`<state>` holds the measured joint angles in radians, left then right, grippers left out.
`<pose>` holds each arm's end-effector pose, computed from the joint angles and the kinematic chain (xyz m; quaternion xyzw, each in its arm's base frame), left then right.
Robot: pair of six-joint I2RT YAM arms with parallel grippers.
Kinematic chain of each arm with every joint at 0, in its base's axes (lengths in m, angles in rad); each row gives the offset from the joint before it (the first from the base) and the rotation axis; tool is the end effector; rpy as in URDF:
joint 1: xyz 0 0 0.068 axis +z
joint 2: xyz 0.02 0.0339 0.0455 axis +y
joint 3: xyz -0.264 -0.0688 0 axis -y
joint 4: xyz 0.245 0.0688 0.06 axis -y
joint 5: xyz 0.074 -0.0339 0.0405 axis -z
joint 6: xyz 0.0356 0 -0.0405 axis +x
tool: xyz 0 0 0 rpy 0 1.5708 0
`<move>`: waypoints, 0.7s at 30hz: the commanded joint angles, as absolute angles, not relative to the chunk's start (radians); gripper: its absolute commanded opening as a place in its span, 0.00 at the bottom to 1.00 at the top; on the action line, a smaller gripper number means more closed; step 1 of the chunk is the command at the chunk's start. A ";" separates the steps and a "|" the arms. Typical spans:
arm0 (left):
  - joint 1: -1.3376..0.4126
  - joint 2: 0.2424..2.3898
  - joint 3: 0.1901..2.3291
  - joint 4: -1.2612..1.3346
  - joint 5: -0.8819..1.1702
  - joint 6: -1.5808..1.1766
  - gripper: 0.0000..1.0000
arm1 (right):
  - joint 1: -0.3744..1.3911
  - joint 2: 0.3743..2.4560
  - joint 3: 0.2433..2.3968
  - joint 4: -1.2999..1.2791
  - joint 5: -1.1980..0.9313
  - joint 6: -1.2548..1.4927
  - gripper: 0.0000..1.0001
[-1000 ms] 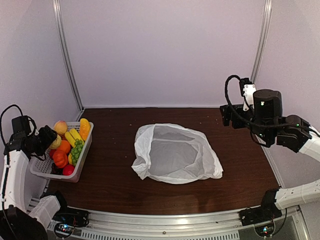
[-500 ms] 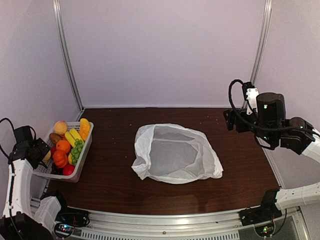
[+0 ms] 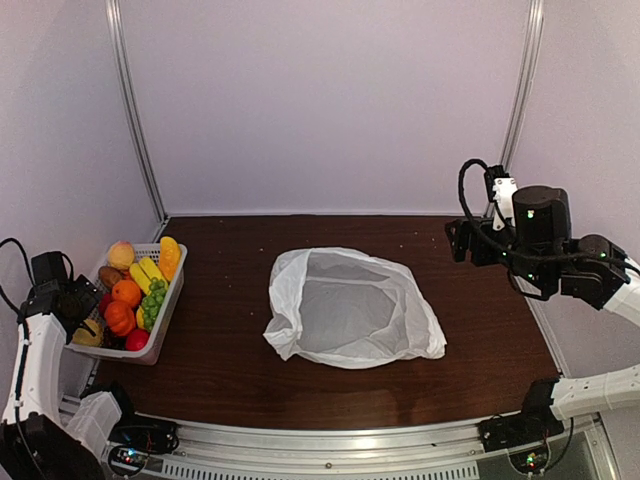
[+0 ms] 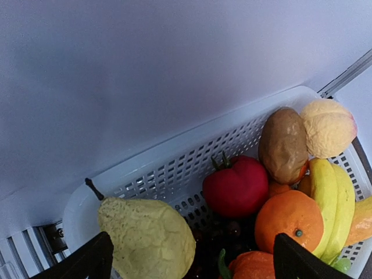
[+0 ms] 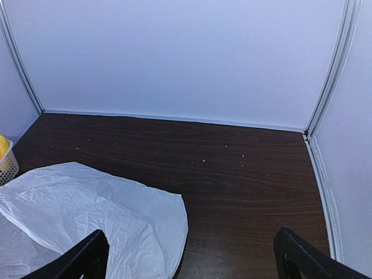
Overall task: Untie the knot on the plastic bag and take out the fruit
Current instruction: Place the fake fruit in the bin.
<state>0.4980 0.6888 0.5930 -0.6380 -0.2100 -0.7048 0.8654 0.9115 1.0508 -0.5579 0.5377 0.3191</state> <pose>0.1253 0.0766 0.2447 -0.5492 0.7251 0.0535 0.4119 0.1359 0.1314 0.3731 -0.0788 0.8175 0.1084 0.5601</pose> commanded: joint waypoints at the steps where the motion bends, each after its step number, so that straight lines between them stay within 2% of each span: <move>1: 0.507 0.696 0.597 -0.620 -0.215 -0.699 0.97 | 0.859 0.895 1.029 -0.578 0.535 0.333 0.99; 5: 0.508 0.683 0.617 -0.613 -0.171 -0.670 0.97 | 0.858 0.897 1.032 -0.582 0.533 0.336 0.99; 10: 0.506 0.745 0.679 -0.572 0.076 -0.526 0.98 | 0.847 0.914 1.059 -0.602 0.528 0.335 0.99; 13: 0.474 0.803 0.721 -0.577 0.151 -0.459 0.96 | 0.824 0.934 1.080 -0.612 0.505 0.336 0.99; 21: 0.130 0.920 0.826 -0.449 0.130 -0.362 0.96 | 0.693 0.927 1.043 -0.589 0.380 0.334 0.99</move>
